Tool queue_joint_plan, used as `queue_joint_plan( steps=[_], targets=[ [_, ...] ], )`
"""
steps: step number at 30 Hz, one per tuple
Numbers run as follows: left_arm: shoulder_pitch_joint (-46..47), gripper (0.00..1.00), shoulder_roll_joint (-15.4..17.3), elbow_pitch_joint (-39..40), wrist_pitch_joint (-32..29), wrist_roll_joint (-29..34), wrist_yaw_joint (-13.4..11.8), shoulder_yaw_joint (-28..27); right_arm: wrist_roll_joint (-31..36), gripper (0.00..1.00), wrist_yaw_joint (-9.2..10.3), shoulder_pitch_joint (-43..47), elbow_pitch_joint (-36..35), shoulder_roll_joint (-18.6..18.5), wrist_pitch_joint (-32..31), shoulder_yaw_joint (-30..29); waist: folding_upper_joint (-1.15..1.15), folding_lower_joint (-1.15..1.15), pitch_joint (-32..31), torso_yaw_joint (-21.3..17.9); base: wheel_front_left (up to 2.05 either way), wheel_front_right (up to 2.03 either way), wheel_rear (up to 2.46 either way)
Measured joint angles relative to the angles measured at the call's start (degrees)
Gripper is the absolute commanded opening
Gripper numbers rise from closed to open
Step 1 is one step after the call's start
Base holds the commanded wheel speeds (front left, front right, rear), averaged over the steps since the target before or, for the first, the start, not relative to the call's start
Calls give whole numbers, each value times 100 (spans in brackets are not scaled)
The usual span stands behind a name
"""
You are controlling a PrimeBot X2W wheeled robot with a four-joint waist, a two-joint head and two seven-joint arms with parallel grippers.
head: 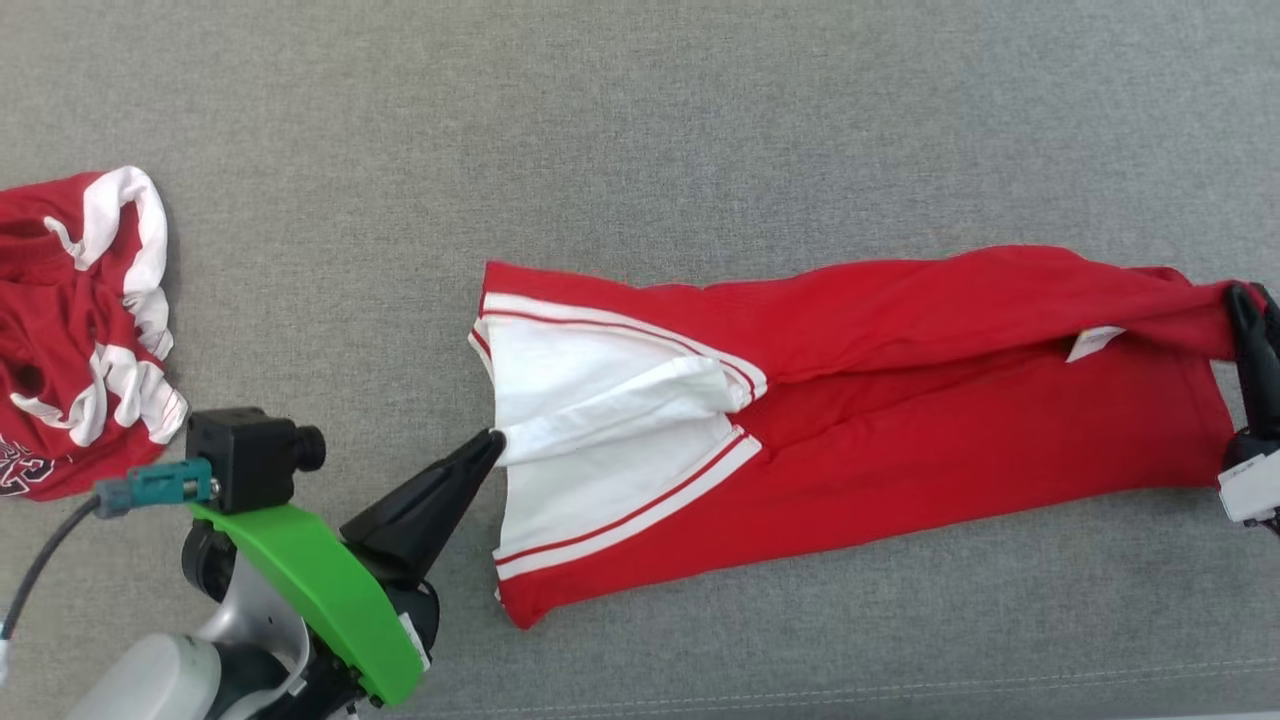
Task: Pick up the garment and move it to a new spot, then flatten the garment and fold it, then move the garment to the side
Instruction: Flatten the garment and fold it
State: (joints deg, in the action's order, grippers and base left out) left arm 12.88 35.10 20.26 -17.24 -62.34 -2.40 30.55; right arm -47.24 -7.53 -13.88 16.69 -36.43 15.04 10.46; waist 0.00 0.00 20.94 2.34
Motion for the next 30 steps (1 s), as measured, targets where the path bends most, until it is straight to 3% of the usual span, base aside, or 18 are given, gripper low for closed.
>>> queue_joint_plan(
  steps=[1,2,4,5,6,7,12,22,30],
  targets=[
    [-61,0,-20,-34,47,24,-16,30,0,100,0,68,22,30,0,-59,0,0,-29,-7,0,0,0],
    [-109,8,-38,-71,91,65,-18,60,-9,100,0,126,49,68,1,-122,0,0,-60,-12,0,0,0],
    [-181,43,-90,-168,193,155,-31,102,-29,100,2,250,46,153,1,-240,0,0,-120,-23,0,0,0],
    [-215,46,-118,-221,240,181,-31,132,-33,100,2,325,34,191,1,-307,0,0,-156,-28,0,0,0],
    [-269,61,-160,-274,293,196,-34,149,-38,100,2,408,7,240,1,-394,0,0,-199,-32,0,0,0],
    [-309,100,-198,-309,363,215,-44,158,-37,100,2,472,-14,275,1,-461,0,0,-234,-37,0,0,0],
    [-554,100,-365,-546,1020,615,-207,92,8,100,3,928,-131,516,1,-712,0,0,-488,-77,0,0,0],
    [-1193,100,-810,-1418,2731,1617,-760,0,116,100,3,1457,-220,1010,1,-789,0,0,-1049,-170,0,0,0],
    [-1619,100,-1397,-2096,3206,2353,-805,-355,177,100,3,1505,-120,1359,2,-655,0,0,-1451,-196,0,0,0]
  ],
)
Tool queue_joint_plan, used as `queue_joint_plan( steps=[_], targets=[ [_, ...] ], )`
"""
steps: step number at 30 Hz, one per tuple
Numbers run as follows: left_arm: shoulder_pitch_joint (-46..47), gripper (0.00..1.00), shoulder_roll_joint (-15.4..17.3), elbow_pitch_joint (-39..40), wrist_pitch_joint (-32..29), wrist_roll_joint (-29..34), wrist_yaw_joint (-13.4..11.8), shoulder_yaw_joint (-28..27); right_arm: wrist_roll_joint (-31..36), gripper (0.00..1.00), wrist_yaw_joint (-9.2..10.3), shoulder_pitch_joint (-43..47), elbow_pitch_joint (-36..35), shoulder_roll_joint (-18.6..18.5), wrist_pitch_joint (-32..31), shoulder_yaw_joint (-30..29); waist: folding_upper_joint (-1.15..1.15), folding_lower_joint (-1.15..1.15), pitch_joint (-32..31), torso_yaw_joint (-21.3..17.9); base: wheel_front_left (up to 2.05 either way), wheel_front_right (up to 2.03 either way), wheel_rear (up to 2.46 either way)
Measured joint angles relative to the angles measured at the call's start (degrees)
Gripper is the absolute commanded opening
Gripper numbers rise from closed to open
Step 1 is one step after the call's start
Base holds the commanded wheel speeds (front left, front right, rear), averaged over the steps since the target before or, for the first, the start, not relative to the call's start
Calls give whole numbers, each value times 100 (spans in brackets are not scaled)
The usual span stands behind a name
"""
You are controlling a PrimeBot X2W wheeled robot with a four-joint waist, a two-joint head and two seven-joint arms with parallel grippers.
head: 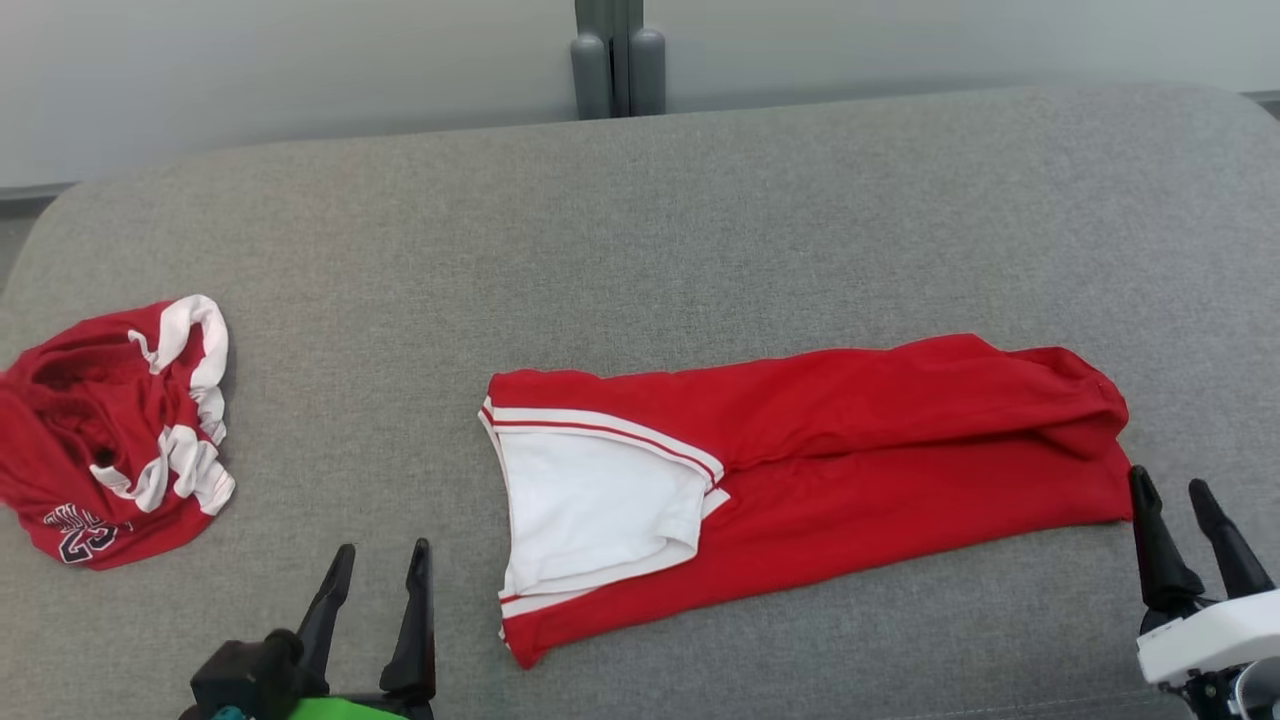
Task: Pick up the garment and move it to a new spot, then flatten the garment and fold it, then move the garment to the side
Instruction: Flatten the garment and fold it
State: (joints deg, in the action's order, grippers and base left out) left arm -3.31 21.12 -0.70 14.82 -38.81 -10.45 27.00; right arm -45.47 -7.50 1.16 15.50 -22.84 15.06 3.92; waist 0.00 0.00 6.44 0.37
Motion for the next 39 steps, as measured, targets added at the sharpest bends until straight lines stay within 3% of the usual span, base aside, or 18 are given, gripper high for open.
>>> queue_joint_plan(
  steps=[4,11,22,30,39],
  targets=[
    [-348,100,-472,3,22,717,67,-503,22,100,0,113,97,168,-1,20,0,0,-235,33,0,0,0],
    [-742,100,-989,-65,31,1870,478,-1010,42,100,0,208,183,292,-1,18,0,0,-533,160,0,0,0],
    [-862,100,-1519,-151,31,2576,1113,-1503,81,100,0,169,323,289,-1,60,0,0,-562,416,0,0,0],
    [-632,100,-1704,-307,31,2904,1460,-1369,489,100,0,-1076,1470,41,-24,-33,0,0,-194,458,0,0,0],
    [-362,100,-1795,-431,31,2934,1555,-1404,755,100,1,-1803,2777,-249,-352,-134,0,0,201,671,0,0,0]
  ],
)
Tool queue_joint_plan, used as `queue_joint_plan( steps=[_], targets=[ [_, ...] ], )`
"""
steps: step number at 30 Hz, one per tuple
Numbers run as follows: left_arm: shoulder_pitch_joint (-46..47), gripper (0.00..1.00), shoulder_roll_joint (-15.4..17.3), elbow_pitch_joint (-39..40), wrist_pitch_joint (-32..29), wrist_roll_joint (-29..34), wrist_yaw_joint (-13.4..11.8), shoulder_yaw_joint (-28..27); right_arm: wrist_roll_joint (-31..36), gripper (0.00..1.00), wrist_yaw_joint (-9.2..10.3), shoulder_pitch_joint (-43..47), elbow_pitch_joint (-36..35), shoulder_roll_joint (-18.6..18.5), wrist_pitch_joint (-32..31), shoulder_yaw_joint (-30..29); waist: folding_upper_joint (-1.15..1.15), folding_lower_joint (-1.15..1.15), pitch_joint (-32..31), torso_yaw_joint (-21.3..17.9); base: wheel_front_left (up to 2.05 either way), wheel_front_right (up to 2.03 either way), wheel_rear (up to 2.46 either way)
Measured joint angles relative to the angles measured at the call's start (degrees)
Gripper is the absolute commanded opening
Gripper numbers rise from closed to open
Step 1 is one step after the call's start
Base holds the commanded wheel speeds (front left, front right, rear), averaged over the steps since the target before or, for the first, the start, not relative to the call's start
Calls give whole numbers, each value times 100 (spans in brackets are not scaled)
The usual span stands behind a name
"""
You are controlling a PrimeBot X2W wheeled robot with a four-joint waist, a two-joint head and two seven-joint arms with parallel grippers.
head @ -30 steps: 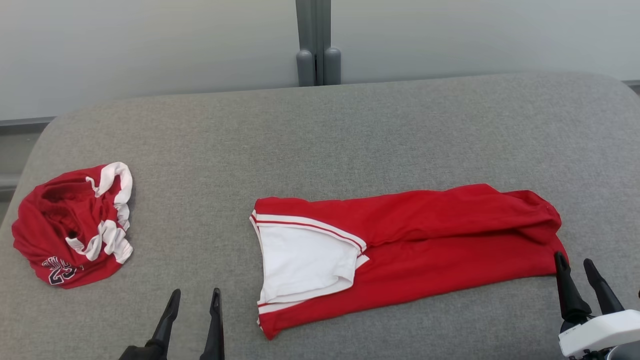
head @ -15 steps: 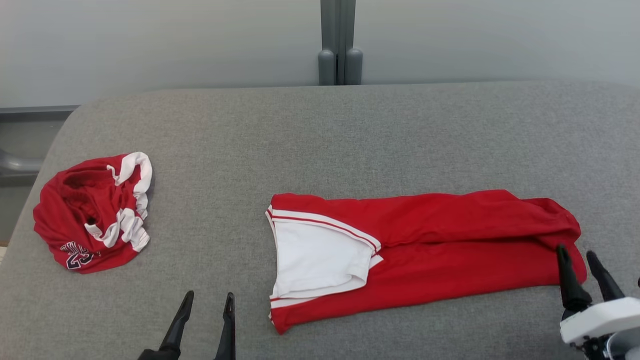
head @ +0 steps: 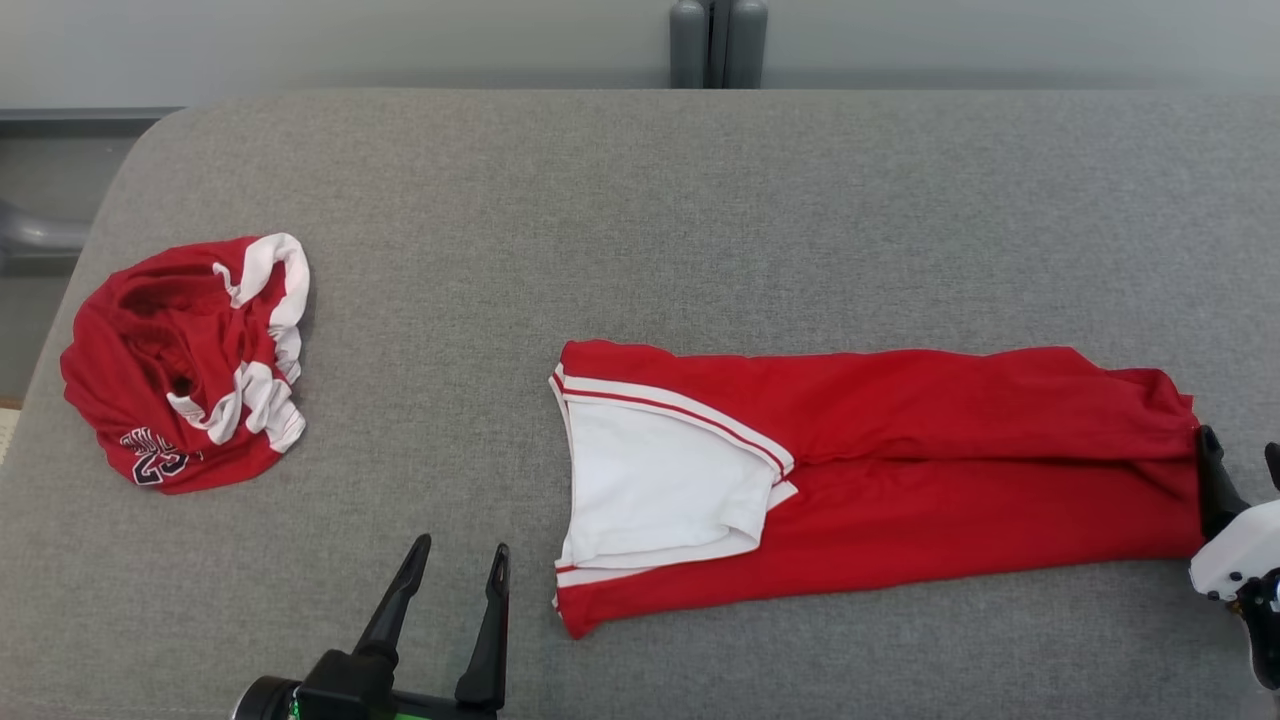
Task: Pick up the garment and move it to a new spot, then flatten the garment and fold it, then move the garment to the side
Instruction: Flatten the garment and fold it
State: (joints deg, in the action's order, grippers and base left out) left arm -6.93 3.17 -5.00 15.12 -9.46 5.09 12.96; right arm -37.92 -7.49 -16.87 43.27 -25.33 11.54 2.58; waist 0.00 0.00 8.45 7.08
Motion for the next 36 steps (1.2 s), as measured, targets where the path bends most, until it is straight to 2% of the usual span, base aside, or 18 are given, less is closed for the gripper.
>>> queue_joint_plan(
  steps=[9,10,11,12,19,26,27,29,36],
  targets=[
    [121,100,-19,-36,0,-9,53,1,-342,100,1,-87,435,137,-187,288,0,0,280,144,0,0,0],
    [136,100,-20,-38,0,-9,56,9,-400,77,2,-114,452,138,-198,352,0,0,299,140,0,0,0],
    [149,100,-20,-41,0,-9,70,11,-444,42,2,-133,452,136,-213,415,0,0,308,130,0,0,0],
    [163,100,-20,-42,0,-13,71,11,-470,0,2,-144,453,129,-213,457,0,0,313,121,0,0,0],
    [214,100,-23,-2,0,-13,68,-41,-530,0,-14,-347,524,-82,-20,708,0,0,338,16,0,0,0],
    [224,100,-25,11,0,59,101,-94,-423,0,-8,-721,593,-728,171,644,0,0,418,-219,0,0,0],
    [242,100,-26,13,0,102,118,-109,-434,0,-7,-808,500,-888,215,615,0,0,455,-298,0,0,0],
    [274,100,-27,5,0,125,130,-129,-469,0,-7,-849,312,-982,229,613,0,0,483,-367,0,0,0],
    [293,100,-29,-83,0,93,138,-126,-627,0,-4,-712,-799,-972,190,732,0,0,437,-525,0,0,0]
  ],
)
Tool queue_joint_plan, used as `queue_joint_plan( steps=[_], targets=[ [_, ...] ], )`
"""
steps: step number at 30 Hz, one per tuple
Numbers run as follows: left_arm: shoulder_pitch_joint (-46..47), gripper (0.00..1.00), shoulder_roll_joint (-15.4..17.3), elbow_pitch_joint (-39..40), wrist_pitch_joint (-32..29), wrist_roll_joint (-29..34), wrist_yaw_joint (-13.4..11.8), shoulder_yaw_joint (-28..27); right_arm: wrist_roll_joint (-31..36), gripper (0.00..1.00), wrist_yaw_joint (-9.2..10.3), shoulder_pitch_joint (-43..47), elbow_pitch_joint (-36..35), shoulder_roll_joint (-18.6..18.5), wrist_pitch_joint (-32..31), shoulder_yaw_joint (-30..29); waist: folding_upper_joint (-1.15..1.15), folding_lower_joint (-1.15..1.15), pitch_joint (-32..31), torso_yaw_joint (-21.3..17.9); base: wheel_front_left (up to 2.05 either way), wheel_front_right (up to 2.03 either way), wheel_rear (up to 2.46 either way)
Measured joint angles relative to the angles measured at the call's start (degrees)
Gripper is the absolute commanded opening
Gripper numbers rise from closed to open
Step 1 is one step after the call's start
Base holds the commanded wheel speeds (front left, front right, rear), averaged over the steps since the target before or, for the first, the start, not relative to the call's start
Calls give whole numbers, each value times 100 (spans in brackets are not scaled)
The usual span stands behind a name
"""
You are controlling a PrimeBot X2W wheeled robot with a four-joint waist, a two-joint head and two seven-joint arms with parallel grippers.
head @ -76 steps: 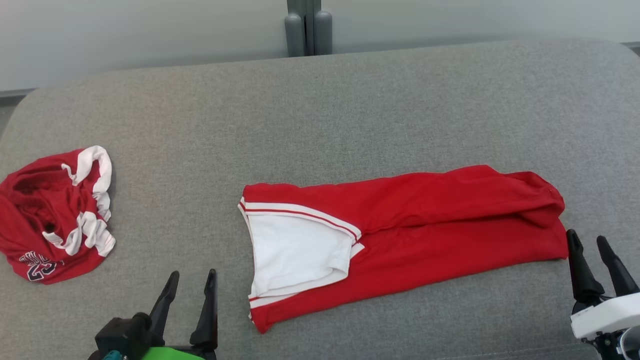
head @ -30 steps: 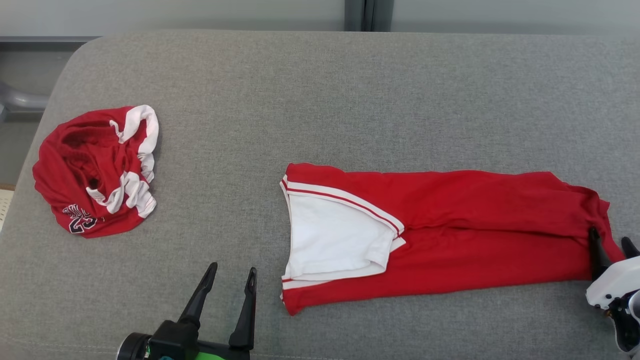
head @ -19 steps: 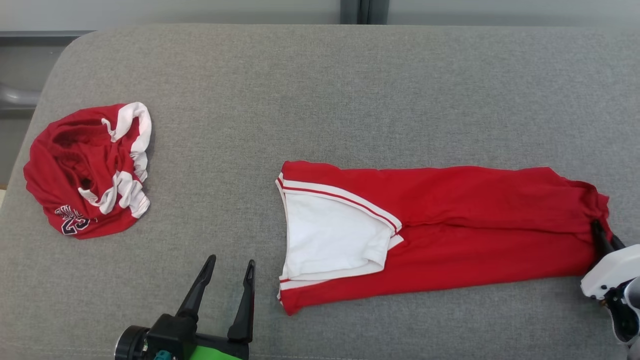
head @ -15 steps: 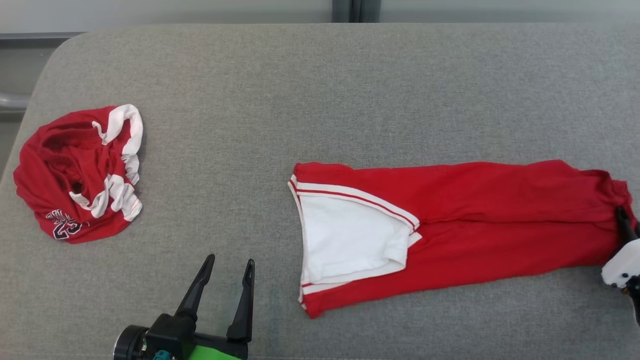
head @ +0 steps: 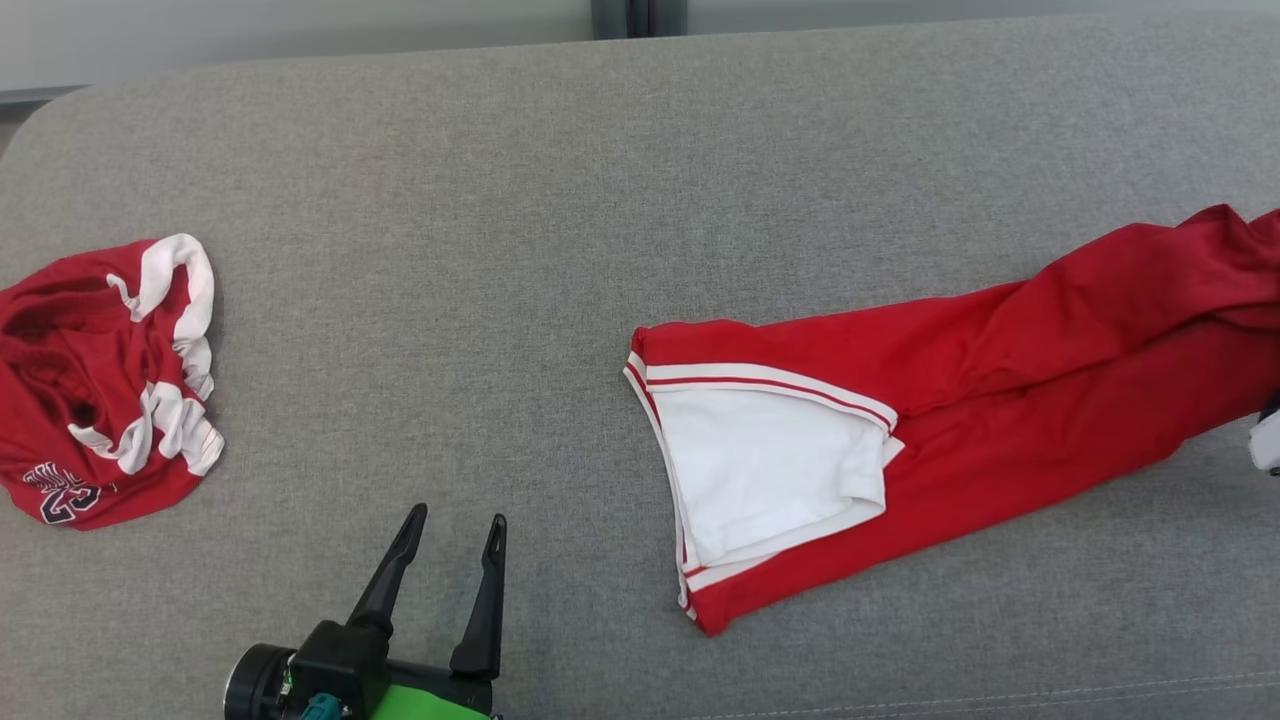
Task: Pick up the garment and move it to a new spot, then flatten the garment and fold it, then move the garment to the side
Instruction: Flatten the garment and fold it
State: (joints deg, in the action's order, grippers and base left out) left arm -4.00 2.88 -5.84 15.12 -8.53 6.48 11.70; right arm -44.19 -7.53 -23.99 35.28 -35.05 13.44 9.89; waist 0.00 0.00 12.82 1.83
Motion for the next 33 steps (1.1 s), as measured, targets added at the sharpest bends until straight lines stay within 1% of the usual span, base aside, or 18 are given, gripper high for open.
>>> queue_joint_plan(
  steps=[6,8,12,18,21,25,28,33],
  targets=[
    [-11,100,-1,-7,1,-109,-44,59,171,0,0,401,-1171,152,-371,25,0,0,-194,5,0,0,0],
    [-26,100,-2,-4,1,-140,-64,67,281,0,1,550,-1581,281,-575,-15,0,0,-263,34,0,0,0],
    [-87,100,-2,-12,0,-193,-97,98,541,0,2,773,-2274,666,-989,-109,0,0,-354,125,0,0,0],
    [-97,100,-2,-16,0,-289,-147,194,1053,0,4,1090,-3059,1482,-1547,-211,0,0,-421,363,0,0,0],
    [-98,100,-2,-22,0,-322,-155,249,1227,0,4,1226,-3293,1882,-1738,-118,0,0,-434,499,0,0,0],
    [-103,100,-2,-68,0,-327,-153,286,1378,0,4,1316,-3431,2291,-1862,93,0,0,-434,672,0,0,0],
    [-96,100,-2,-77,0,-346,-153,307,1486,0,4,1319,-3381,2490,-1941,272,0,0,-421,787,0,0,0],
    [-88,100,-2,-91,0,-448,-155,346,1518,0,4,1319,-3172,2653,-2095,645,0,0,-388,930,0,0,0]
  ],
)
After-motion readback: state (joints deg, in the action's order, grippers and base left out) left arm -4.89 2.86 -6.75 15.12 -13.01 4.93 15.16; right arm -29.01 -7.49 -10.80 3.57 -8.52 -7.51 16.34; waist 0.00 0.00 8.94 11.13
